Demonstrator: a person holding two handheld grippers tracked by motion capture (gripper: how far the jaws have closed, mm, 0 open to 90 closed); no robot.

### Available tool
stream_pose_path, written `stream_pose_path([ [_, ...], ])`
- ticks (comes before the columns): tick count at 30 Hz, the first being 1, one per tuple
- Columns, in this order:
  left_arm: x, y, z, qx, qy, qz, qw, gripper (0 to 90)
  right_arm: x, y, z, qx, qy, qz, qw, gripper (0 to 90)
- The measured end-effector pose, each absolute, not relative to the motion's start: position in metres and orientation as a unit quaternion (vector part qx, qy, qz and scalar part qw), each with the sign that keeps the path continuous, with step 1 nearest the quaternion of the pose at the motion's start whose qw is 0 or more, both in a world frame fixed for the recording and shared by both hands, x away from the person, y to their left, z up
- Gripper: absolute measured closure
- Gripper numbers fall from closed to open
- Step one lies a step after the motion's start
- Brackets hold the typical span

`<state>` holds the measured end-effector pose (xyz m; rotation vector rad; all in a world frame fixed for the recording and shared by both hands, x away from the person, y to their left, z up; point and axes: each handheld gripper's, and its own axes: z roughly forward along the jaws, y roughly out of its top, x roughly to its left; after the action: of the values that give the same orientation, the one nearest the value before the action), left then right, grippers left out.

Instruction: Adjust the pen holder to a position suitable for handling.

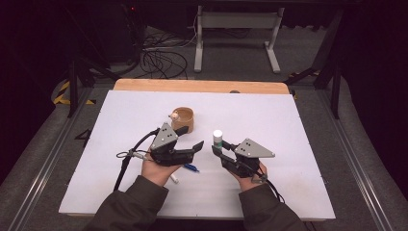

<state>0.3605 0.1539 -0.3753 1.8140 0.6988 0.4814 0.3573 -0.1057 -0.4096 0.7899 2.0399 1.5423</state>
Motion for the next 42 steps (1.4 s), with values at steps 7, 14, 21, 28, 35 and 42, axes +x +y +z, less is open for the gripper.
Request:
stream_pose_path([
  [7,0.353,0.174,-0.381,0.771,0.277,0.224,0.527,23.3,0.359,-0.108,-0.407,0.284,0.735,0.565,0.244,66.3],
  [14,0.349,0.197,-0.386,0.76,0.288,0.227,0.537,18.7,0.358,-0.11,-0.401,0.285,0.73,0.566,0.256,66.2],
  [21,0.348,0.214,-0.393,0.761,0.287,0.231,0.535,17.4,0.357,-0.107,-0.394,0.283,0.727,0.565,0.271,66.2],
  [28,0.346,0.23,-0.402,0.762,0.285,0.23,0.535,16.4,0.359,-0.098,-0.385,0.281,0.724,0.565,0.279,66.2],
  [35,0.345,0.245,-0.409,0.756,0.291,0.226,0.54,16.2,0.362,-0.085,-0.379,0.276,0.725,0.563,0.284,66.1],
  [42,0.344,0.256,-0.415,0.759,0.294,0.231,0.533,16.4,0.369,-0.073,-0.372,0.275,0.72,0.569,0.287,66.1],
])
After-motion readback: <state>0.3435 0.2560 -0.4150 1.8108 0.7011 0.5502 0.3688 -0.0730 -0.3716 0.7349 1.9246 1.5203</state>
